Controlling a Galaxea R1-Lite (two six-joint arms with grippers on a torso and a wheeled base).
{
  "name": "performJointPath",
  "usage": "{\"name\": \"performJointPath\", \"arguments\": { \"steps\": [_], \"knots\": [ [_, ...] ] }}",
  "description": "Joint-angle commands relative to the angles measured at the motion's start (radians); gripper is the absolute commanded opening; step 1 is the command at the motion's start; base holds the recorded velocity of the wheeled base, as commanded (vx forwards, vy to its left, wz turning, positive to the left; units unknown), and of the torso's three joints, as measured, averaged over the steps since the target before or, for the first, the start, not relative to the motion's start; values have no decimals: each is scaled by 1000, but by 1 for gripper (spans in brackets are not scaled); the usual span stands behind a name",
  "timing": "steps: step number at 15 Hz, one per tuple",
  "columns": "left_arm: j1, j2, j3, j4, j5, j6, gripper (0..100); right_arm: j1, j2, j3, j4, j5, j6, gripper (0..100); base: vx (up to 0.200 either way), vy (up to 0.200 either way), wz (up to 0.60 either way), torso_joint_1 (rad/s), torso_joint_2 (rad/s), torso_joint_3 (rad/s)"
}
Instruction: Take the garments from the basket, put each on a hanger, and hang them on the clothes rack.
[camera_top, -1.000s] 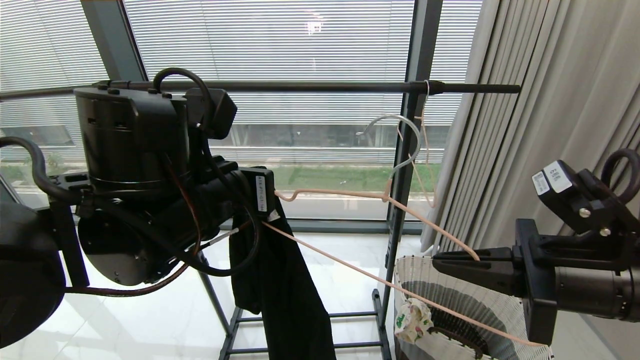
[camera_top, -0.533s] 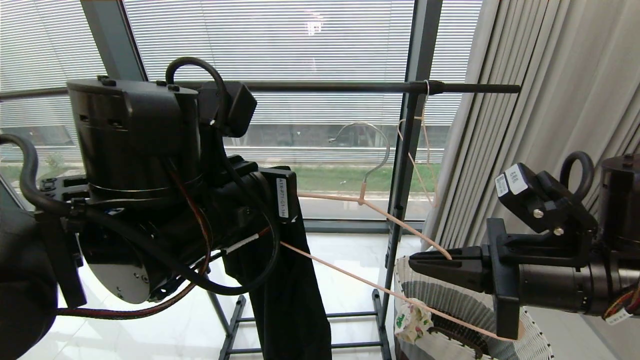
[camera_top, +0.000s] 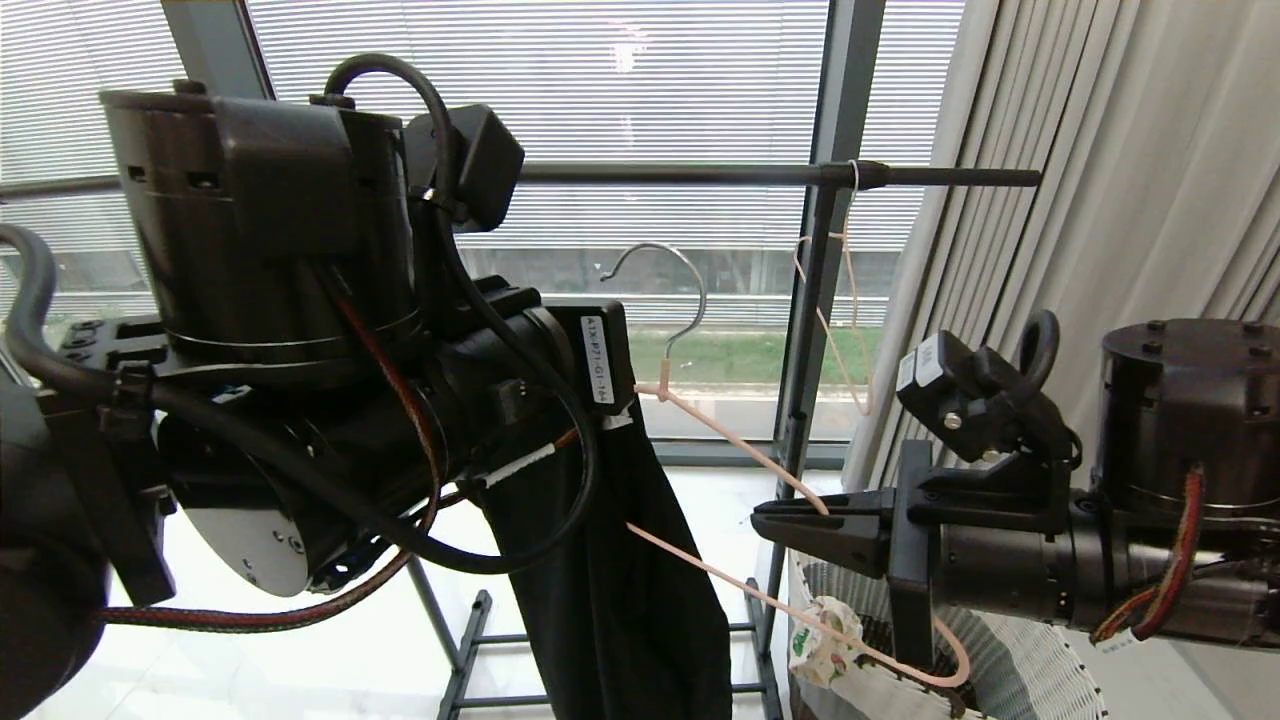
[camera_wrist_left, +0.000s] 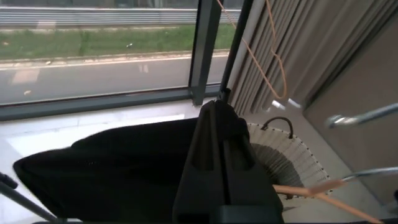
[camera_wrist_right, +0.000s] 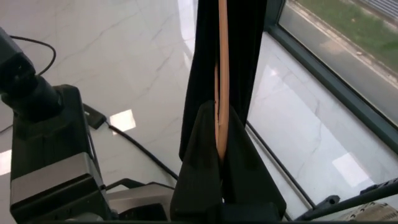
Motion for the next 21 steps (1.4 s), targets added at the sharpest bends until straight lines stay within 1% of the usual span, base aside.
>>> {"name": "performJointPath", "arguments": {
  "steps": [1, 4, 6, 7, 8, 10, 13, 15, 18, 21],
  "knots": [
    [-35, 4, -7, 0, 1, -1, 0, 18, 35, -7, -3, -11, 1, 0, 0, 0, 0, 0, 0, 0],
    [-71, 1, -4, 0, 1, -1, 0, 21, 58, -7, -31, -25, 21, 0, 0, 0, 0, 0, 0, 0],
    [-71, -2, 2, 0, 5, 3, 0, 21, 58, -5, -49, -74, 47, 0, 0, 0, 0, 0, 0, 0],
    [-70, -13, 1, 0, 17, 9, 0, 21, 55, -4, -51, -117, 82, 0, 0, 0, 0, 0, 0, 0],
    [-70, -19, 4, 0, 19, 26, 0, 21, 53, -5, -51, -129, 104, 0, 0, 0, 0, 0, 0, 0],
    [-67, -25, 18, 0, 21, 68, 0, 19, 53, -4, -58, -151, 113, 0, 0, 0, 0, 0, 0, 0],
    [-64, -27, 19, -1, 22, 72, 0, 19, 53, -5, -72, -185, 144, 0, 0, 0, 0, 0, 0, 0],
    [-64, -30, 30, -1, 22, 73, 0, 19, 53, -5, -74, -224, 156, 0, 0, 0, 0, 0, 0, 0],
    [-64, -76, 102, -4, 22, 127, 0, 18, 53, -5, -92, -251, 175, 0, 0, 0, 0, 0, 0, 0],
    [-64, -102, 150, -44, 22, 130, 0, 18, 53, -4, -95, -263, 175, 0, 0, 0, 0, 0, 0, 0]
  ]
}}
